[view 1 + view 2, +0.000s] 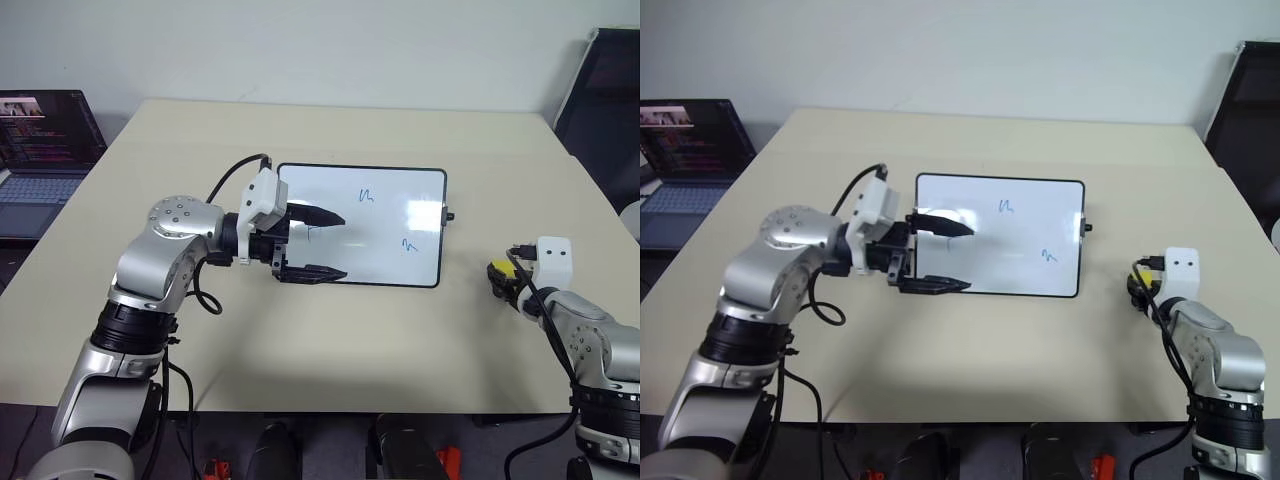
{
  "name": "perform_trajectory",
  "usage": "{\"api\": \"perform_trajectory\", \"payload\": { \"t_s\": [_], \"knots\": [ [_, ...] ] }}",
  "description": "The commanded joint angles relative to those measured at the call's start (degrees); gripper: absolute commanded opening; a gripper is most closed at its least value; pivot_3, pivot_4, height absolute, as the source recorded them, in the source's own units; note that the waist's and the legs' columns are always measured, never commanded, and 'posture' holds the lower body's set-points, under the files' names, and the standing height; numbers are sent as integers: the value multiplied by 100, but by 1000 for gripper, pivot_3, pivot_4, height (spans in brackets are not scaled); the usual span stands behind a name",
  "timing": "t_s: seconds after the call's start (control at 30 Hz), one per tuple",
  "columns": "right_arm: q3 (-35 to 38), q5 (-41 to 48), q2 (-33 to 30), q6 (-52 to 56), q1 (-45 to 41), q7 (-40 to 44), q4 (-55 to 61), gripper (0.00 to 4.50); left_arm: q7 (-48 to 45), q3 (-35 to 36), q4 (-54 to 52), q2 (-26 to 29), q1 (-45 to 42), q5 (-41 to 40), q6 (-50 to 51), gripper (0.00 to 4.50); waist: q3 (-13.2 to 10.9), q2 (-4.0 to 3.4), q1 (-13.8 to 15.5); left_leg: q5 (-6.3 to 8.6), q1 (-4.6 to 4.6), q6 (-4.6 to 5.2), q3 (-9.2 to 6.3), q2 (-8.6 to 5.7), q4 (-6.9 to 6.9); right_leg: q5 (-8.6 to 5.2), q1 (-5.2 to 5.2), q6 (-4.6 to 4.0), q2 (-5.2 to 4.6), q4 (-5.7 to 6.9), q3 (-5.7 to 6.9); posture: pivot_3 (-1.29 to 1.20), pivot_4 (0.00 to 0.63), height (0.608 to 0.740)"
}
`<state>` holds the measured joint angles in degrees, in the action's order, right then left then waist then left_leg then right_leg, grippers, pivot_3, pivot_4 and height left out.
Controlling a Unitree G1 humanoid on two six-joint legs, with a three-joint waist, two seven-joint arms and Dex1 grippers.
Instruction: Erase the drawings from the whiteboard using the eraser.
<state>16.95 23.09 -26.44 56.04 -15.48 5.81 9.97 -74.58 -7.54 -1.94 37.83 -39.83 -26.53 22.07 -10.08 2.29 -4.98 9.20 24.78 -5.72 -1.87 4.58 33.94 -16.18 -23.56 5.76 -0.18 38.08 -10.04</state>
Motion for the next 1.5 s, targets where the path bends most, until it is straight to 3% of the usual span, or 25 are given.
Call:
{"api": "perform_trajectory", "payload": {
  "t_s": [0.03,0.23,0.47,0.6,0.73,0.97,1.3,1.5],
  "knots": [
    [81,-92,28,-150,-26,-4,70,1249,50,88,-264,3,25,-33,15,4500,0,0,0,0,0,0,0,0,0,0,1,0,0,0,0,0,150,740],
    [148,-205,55,-217,89,-6,343,1247,457,367,-443,42,274,-200,406,4500,0,-1,-1,0,0,0,-2,0,2,0,2,0,0,1,1,0,150,740],
    [6,-264,-265,-554,720,384,1662,1247,1501,559,-1220,128,1169,43,843,4500,0,-3,9,0,2,0,-11,0,-1,1,2,2,0,1,9,0,150,740],
    [-24,-11,-55,-533,747,390,2422,1247,1808,592,-1401,123,1407,37,923,4500,1,-2,3,-1,1,-1,-15,0,6,-4,5,-14,0,3,12,0,150,740],
    [-627,-355,89,-890,573,340,2784,1247,1840,523,-1360,107,1425,26,867,4500,1,-2,1,-3,-2,0,-16,0,11,-3,6,-32,0,3,12,0,150,740],
    [-1974,-1702,211,-2379,31,165,1769,1246,1245,347,-681,160,1253,152,395,4500,1,-1,4,-3,-2,0,-16,0,11,-3,6,-32,0,0,15,0,150,740],
    [-2474,-2576,629,-4393,36,187,179,1246,558,-50,-74,105,724,414,19,4500,2,-1,20,-3,3,0,-18,0,7,-1,5,-34,0,-2,19,0,150,740],
    [-2807,-2759,802,-4712,253,520,-454,1246,552,-72,-67,61,659,470,46,4500,2,-1,-1,-3,2,0,-19,1,7,11,6,-15,1,2,19,0,150,740]
  ]
}}
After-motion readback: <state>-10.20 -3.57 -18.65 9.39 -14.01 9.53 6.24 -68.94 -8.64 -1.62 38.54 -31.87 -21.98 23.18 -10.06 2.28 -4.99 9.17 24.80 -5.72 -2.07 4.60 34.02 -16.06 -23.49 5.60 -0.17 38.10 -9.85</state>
